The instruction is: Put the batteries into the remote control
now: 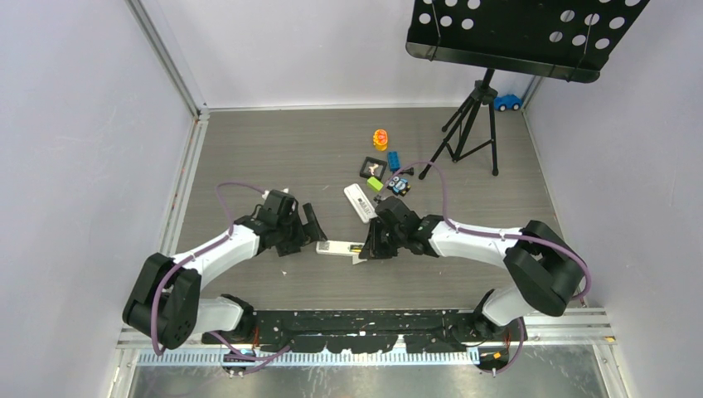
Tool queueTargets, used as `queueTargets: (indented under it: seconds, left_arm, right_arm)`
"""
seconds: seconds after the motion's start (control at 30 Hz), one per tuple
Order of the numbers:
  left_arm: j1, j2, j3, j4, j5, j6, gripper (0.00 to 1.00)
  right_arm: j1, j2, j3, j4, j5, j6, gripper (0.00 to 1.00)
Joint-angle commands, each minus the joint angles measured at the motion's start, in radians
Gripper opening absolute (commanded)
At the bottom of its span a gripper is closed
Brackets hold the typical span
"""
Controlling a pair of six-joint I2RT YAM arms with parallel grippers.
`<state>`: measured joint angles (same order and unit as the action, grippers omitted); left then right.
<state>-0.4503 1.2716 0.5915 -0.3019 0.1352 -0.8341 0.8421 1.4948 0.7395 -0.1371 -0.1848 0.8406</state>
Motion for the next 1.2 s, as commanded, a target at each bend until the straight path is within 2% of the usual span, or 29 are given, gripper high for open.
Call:
queueTargets:
  seconds: [0.0, 0.13, 0.23, 0.37, 0.6, 0.77, 0.93, 1.17]
  left_arm:
    - [0.004, -0.018, -0.009, 0.061, 0.017, -0.017, 0.91]
    - [0.004, -0.008, -0.019, 0.089, 0.048, -0.029, 0.90]
    - [0.004, -0.006, -0.030, 0.094, 0.055, -0.028, 0.85]
    - [0.004, -0.008, -0.041, 0.100, 0.064, -0.026, 0.76]
    - [0.004, -0.009, -0.056, 0.104, 0.080, -0.023, 0.61]
    - [0.004, -0.003, -0.065, 0.125, 0.104, -0.024, 0.50]
    - [0.004, 0.008, -0.062, 0.129, 0.117, -0.023, 0.46]
    - [0.004, 0.031, -0.057, 0.143, 0.131, -0.022, 0.44]
  right_arm:
    - [-0.012, -0.043, 0.025, -0.047, 0.086, -0.019, 0.00]
    - [-0.018, -0.038, 0.022, 0.015, -0.039, -0.044, 0.00]
    - [-0.039, -0.055, -0.009, 0.121, -0.215, -0.028, 0.00]
    - [-0.087, -0.091, -0.054, 0.246, -0.298, 0.021, 0.00]
    - [-0.169, -0.079, -0.048, 0.230, -0.282, -0.012, 0.00]
    - [-0.182, -0.026, -0.025, 0.241, -0.296, -0.032, 0.00]
    - [-0.186, 0.017, -0.013, 0.258, -0.319, -0.030, 0.00]
    - [-0.186, 0.045, -0.020, 0.282, -0.330, -0.034, 0.00]
